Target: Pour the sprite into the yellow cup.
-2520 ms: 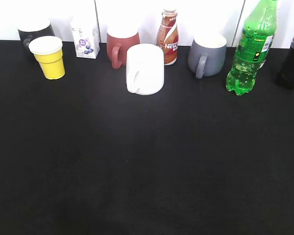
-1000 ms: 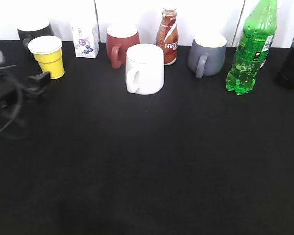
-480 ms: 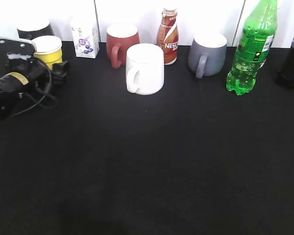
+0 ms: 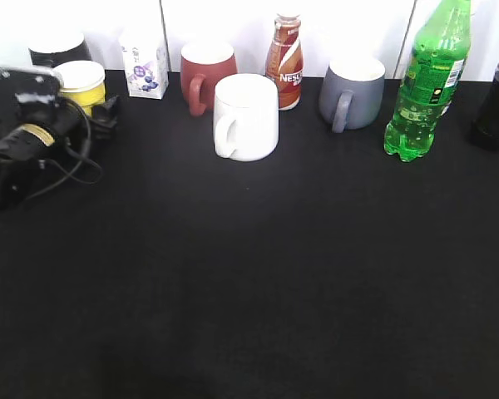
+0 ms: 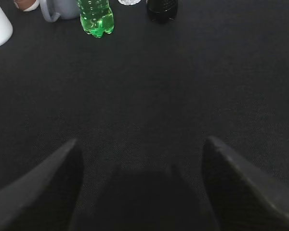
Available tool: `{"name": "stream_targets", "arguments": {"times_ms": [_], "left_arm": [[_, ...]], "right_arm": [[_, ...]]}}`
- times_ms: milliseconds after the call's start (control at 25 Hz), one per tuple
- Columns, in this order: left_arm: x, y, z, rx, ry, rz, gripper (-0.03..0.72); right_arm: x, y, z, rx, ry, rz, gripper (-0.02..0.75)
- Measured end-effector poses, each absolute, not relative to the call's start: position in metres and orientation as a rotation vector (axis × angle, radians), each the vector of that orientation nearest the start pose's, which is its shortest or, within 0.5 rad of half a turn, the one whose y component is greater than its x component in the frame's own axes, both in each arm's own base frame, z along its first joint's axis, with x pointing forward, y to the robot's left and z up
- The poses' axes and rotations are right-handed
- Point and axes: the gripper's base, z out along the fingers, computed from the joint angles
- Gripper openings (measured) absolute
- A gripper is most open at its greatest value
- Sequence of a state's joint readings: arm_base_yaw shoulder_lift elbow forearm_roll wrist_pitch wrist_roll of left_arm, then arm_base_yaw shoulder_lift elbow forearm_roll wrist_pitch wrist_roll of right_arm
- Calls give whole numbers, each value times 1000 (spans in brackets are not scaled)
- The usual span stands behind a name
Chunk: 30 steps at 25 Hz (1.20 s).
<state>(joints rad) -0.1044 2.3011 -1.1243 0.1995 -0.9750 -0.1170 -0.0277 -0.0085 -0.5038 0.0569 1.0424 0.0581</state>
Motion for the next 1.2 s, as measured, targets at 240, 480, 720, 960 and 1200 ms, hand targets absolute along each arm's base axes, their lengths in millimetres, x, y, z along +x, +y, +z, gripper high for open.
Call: {"name": "stream_targets", "arguments": {"times_ms": [240, 480, 720, 960, 1200], "left_arm": [[440, -62, 88, 199, 1626, -238, 595], [439, -63, 91, 216, 1598, -248, 467], [416, -69, 100, 287, 1520, -306, 446], [323, -74, 157, 464, 1514, -401, 446], [256, -83, 176, 647, 1497, -534, 447]], "right_arm": [[-6, 5, 280, 84, 2012, 87, 585], [-6, 5, 280, 85, 2012, 88, 585], [-6, 5, 280, 85, 2012, 88, 585], [-2, 4, 296, 83, 1835, 89, 585], [67, -1, 265, 116, 1539, 85, 585]]}}
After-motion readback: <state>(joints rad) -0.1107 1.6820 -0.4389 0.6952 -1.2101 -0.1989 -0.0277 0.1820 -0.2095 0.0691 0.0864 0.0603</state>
